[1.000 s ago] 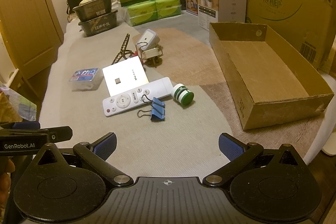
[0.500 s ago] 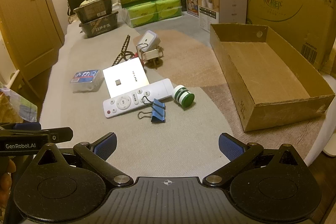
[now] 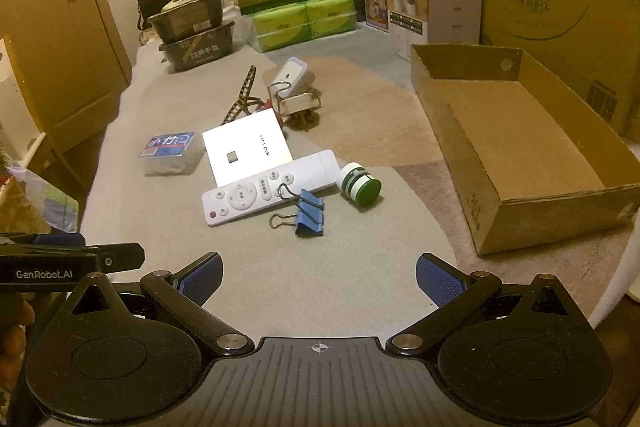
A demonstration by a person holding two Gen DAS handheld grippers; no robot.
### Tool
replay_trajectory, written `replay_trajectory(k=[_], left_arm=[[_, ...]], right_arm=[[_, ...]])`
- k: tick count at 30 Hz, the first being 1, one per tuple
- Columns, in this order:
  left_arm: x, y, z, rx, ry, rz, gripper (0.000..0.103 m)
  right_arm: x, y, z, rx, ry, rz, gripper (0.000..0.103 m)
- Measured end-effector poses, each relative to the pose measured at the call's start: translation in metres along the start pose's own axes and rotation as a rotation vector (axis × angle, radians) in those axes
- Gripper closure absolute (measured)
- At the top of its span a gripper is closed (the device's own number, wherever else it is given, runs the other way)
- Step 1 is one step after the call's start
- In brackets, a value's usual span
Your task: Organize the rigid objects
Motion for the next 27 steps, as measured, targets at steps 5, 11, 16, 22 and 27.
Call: replay_trajectory(k=[5,11,16,22,27], left_arm=[[-0.004,0.006,-0.004,0.0,0.011,0.001,0.011],[-0.014,0.019,-0.008,0.024,0.046,0.015,0.011],[-0.023,0.032,-0.011,0.036,0.067,0.024,0.012],[-0.035,0.05,-0.01,0.058,0.096,0.028,0.012],[-0.042,0.067,-0.004,0.114,0.149,0.038,0.014]], right_arm=[[-0.001,0.008,0.001,-0.004,-0.001,-0.006,0.001],[-0.003,0.02,0.001,-0.023,-0.017,-0.01,0.001],[-0.006,0.035,0.001,-0.03,-0.062,-0.014,0.009],[-0.021,0.054,0.013,-0.01,-0.06,0.006,0.02],[-0.034,0.071,0.019,0.002,-0.067,0.011,0.028]])
Point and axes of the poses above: each gripper's, at about its wrist camera, not at the fingertips, and y roughly the way its jaws point, z to its right, x to its underside, the point moved 2 cm from there along y, roughly the way its jaws point, and after that the axes turned 15 degrees about y, right-handed, at the moved point
